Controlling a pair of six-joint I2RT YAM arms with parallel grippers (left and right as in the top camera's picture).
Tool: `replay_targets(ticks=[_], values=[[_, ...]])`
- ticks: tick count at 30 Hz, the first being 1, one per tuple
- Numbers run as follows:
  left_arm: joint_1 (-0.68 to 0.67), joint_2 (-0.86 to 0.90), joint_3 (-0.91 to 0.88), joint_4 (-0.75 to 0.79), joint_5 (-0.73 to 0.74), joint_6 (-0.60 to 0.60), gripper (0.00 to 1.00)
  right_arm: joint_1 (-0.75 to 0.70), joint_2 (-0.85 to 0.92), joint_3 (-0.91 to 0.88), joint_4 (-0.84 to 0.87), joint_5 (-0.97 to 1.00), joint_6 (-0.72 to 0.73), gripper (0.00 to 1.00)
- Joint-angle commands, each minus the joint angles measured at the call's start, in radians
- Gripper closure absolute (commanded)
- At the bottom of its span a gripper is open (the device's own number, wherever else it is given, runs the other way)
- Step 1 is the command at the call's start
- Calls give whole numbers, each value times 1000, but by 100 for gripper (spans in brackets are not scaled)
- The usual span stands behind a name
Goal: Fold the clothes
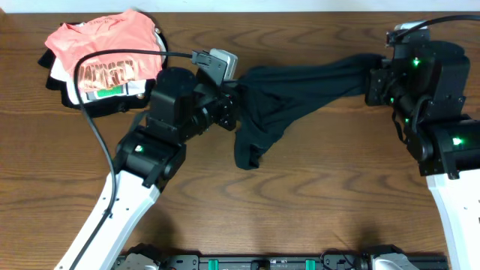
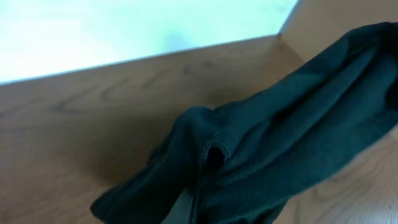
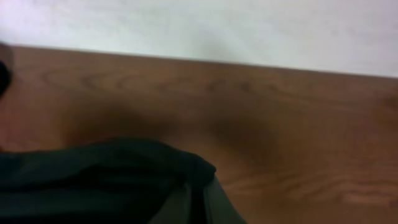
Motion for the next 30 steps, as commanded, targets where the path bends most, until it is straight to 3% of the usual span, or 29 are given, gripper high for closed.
replay_targets(ticks=[1, 8, 18, 30], values=[[3, 11, 16, 1, -12, -18, 94, -14, 28, 12, -27, -14, 27, 99], [2, 14, 16, -42, -12, -24, 94, -14, 111, 12, -38, -58, 41, 99], [-5, 14, 16, -53, -1, -71, 94, -14, 114, 26, 156, -98, -58, 99], [-100, 10, 16, -197, 13, -91, 94, -14, 115, 26, 157, -97, -65, 99]])
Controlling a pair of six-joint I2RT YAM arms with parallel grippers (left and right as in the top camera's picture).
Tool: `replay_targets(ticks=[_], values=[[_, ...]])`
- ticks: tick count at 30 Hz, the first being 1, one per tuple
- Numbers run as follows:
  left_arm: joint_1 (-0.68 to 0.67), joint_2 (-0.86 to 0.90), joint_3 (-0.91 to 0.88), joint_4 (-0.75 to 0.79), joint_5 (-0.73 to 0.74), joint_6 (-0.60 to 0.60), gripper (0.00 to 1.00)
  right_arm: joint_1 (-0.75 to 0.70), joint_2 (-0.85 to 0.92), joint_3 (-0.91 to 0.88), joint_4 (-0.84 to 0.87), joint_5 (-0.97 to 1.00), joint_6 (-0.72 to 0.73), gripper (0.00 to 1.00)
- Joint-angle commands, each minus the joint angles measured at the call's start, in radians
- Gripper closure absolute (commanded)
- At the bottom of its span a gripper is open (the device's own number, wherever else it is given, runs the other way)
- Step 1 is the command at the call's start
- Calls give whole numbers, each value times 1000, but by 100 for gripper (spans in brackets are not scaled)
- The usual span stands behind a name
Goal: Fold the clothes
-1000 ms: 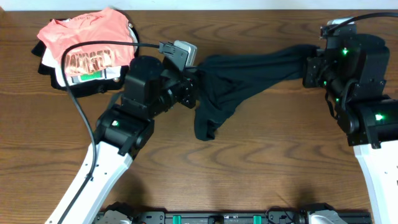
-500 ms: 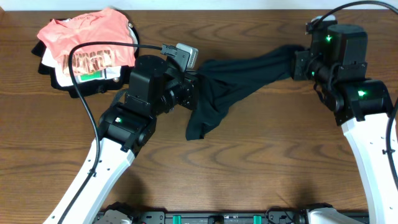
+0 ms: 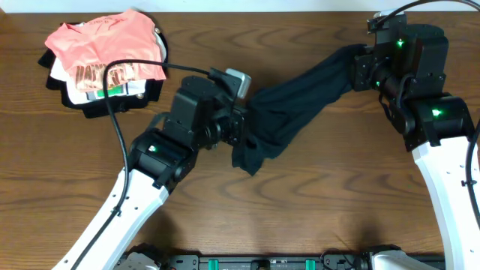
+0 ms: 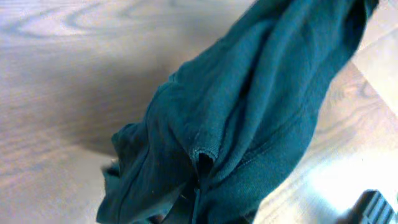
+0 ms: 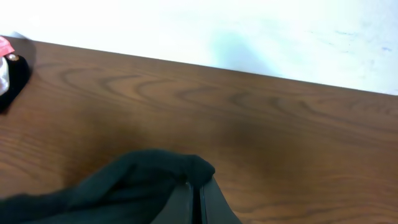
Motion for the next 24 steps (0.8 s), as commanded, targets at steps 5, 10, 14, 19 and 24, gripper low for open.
replay_targets(ticks=[5, 10, 14, 19, 24], values=[[-4, -43, 55, 10, 24, -76, 94, -14, -10, 24, 78, -1, -45, 98], [19, -94, 142, 79, 11, -76, 94, -16, -10, 24, 100, -2, -40, 99], [29, -122, 155, 153, 12, -76, 94, -16, -10, 24, 73, -2, -25, 98], [26, -100, 153, 67, 13, -76, 94, -16, -10, 24, 28, -2, -25, 89], [26, -4, 153, -38, 13, -76, 94, -16, -10, 24, -37, -42, -14, 58]])
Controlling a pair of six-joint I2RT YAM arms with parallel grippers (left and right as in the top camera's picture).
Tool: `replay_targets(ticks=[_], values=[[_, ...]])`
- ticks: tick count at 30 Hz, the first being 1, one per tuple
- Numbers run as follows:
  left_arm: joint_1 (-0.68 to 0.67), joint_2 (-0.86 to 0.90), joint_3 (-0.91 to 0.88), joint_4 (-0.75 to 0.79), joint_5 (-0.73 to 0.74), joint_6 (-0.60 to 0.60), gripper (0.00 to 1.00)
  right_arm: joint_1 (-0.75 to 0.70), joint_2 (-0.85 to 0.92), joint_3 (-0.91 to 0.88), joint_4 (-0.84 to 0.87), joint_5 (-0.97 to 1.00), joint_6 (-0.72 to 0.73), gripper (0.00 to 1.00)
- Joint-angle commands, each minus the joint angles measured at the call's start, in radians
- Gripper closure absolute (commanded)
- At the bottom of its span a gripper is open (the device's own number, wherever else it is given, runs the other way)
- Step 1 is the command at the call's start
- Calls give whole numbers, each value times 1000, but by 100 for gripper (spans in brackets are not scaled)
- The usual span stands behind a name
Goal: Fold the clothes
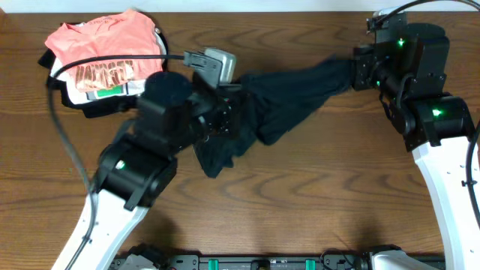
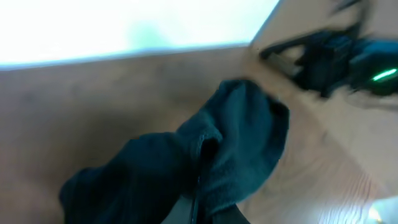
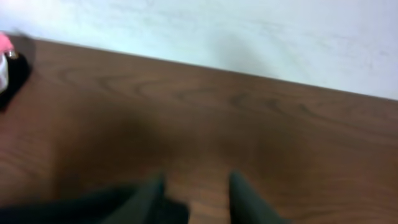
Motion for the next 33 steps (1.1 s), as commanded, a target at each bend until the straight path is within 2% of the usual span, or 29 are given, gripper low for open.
replay_targets(ticks=[1, 6, 10, 14, 21, 28, 33], values=[[3, 74, 5, -26, 6, -5, 94, -14, -10, 22, -36, -43, 2, 55], [3, 138, 5, -21, 6, -5, 94, -14, -10, 22, -135, -88, 2, 50], [3, 151, 5, -15, 5, -5, 94, -13, 0, 20, -235, -210, -11, 42], [3, 151, 6, 15, 5, -5, 94, 1, 27, -13, -276, -345, -79, 39], [11, 147, 10, 64, 6, -6, 94, 93, 71, -128, -194, -362, -93, 37], [91, 121, 23, 137, 6, -103, 94, 178, 71, -228, -90, -358, -93, 36], [121, 91, 23, 192, 6, -117, 94, 204, 71, -271, -51, -362, -92, 37]])
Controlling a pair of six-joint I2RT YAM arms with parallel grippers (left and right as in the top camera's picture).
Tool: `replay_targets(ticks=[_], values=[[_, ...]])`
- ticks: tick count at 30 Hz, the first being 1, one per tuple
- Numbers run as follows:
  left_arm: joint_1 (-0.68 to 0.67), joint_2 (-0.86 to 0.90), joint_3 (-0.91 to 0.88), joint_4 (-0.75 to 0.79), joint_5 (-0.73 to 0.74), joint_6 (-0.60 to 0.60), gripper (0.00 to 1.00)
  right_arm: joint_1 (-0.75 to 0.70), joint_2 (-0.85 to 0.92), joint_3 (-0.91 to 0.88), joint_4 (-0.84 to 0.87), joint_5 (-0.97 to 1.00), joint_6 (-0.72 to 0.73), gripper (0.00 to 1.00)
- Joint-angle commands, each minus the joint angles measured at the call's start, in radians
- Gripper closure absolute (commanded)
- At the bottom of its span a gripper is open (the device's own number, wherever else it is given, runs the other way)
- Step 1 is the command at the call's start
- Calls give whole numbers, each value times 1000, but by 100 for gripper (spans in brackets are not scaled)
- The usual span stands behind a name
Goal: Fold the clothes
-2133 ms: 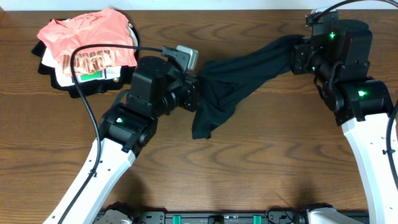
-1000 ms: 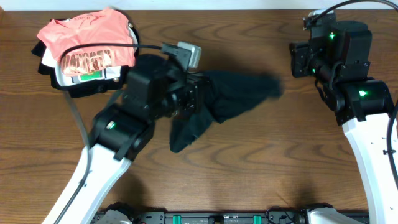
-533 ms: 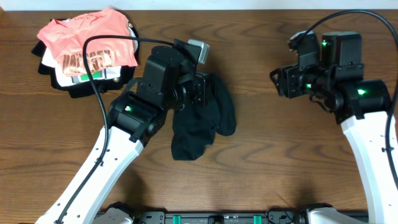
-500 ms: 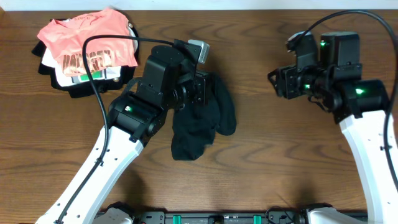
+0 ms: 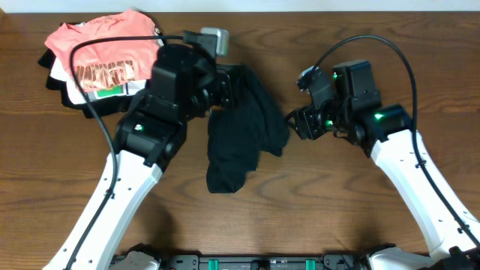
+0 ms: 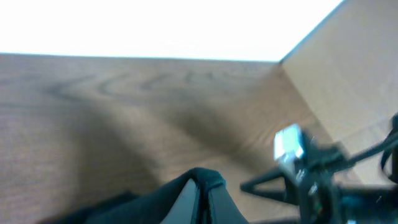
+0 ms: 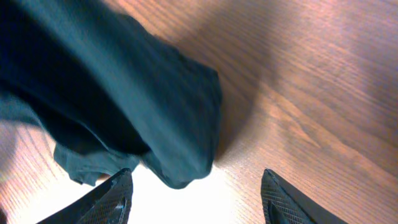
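Observation:
A dark green garment [image 5: 234,142] hangs bunched from my left gripper [image 5: 234,84] near the table's back middle, its lower end lying on the wood. In the left wrist view my left gripper [image 6: 203,188] is shut on a fold of that cloth [image 6: 146,202]. My right gripper [image 5: 295,124] stands open just to the right of the garment, apart from it. In the right wrist view its fingers [image 7: 115,196] are spread wide with nothing between them, and the garment [image 7: 112,81] fills the upper left.
A pile of clothes topped by an orange shirt [image 5: 105,41] sits at the back left corner of the wooden table [image 5: 337,217]. A black cable [image 5: 94,120] loops beside the left arm. The right arm [image 6: 317,183] shows in the left wrist view.
My right gripper has let go of the garment's far end and now sits lower and further left, open beside the cloth. The garment no longer stretches across; it hangs from my left gripper alone.
The garment was stretched between both shut grippers across the back of the table. It stayed so as the right arm stood at the back right corner. Then the right jaws stood apart. Now only my left gripper holds the cloth.

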Motion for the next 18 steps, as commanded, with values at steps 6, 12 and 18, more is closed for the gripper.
replay_targets(ticks=[6, 12, 18], values=[[19, -78, 23, 91, 6, -58, 94, 61, 0, -74, 70, -34, -10, 37], [19, -89, 23, 143, 6, -77, 94, 121, 14, -119, 163, -35, 26, 38], [21, -89, 23, 151, -35, -80, 94, 163, 40, -129, 178, -3, 53, 39]])
